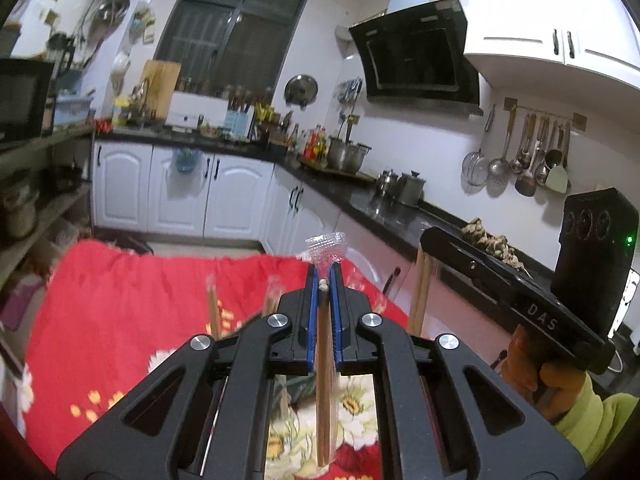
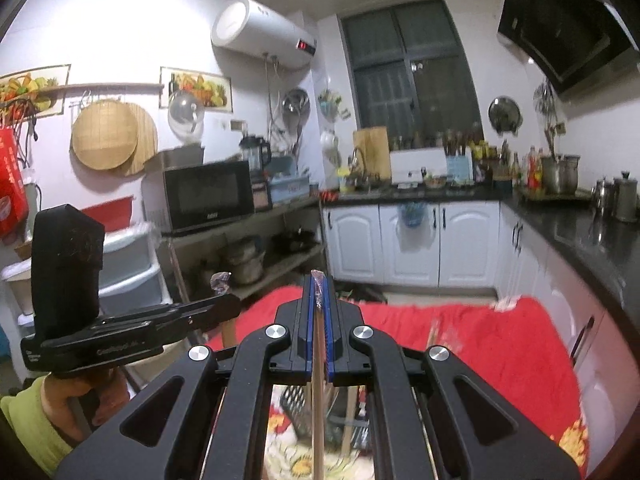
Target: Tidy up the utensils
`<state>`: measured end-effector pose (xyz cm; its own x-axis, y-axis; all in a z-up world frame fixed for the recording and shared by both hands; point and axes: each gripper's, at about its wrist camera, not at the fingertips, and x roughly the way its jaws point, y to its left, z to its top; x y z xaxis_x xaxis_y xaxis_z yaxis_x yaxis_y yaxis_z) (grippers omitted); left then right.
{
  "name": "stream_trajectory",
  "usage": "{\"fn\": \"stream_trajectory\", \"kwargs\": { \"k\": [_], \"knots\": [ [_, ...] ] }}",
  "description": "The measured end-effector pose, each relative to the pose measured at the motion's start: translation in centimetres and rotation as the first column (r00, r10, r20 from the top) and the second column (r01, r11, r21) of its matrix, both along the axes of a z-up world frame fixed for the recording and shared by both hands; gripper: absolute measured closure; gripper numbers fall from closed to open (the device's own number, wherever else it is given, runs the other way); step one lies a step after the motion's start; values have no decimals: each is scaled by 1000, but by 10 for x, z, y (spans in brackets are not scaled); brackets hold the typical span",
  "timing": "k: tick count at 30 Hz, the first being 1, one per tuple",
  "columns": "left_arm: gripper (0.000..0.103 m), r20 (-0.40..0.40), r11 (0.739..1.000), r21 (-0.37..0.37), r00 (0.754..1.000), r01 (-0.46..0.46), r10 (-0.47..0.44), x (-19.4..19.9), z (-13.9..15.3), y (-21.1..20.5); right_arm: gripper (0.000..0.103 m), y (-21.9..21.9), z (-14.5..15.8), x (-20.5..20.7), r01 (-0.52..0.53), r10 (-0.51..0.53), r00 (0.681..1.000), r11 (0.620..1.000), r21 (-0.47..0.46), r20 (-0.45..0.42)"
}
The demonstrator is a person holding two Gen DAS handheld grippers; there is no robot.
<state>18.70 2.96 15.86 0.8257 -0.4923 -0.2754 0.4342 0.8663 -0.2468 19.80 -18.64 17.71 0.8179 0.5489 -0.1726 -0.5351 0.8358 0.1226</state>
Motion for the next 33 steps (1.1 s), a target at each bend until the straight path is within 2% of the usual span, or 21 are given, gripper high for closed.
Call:
{"fn": "stream_trajectory", "kwargs": {
  "k": [5,20,24,33],
  "knots": [
    [100,38,1000,19,999,-10,9,6,18,-6,98,-4,17,3,18,-18,997,1000,12,73],
    [100,148,995,30,985,-98,93,27,57,-1,98,-15,51,34,104,-110,981,993,47,157],
    [100,174,990,45,976,-137,127,32,57,1,98,-13,51,44,124,-130,973,991,43,189],
    [100,166,981,47,970,-188,177,47,37,7,98,-14,31,67,157,-166,972,985,67,167]
  ]
}}
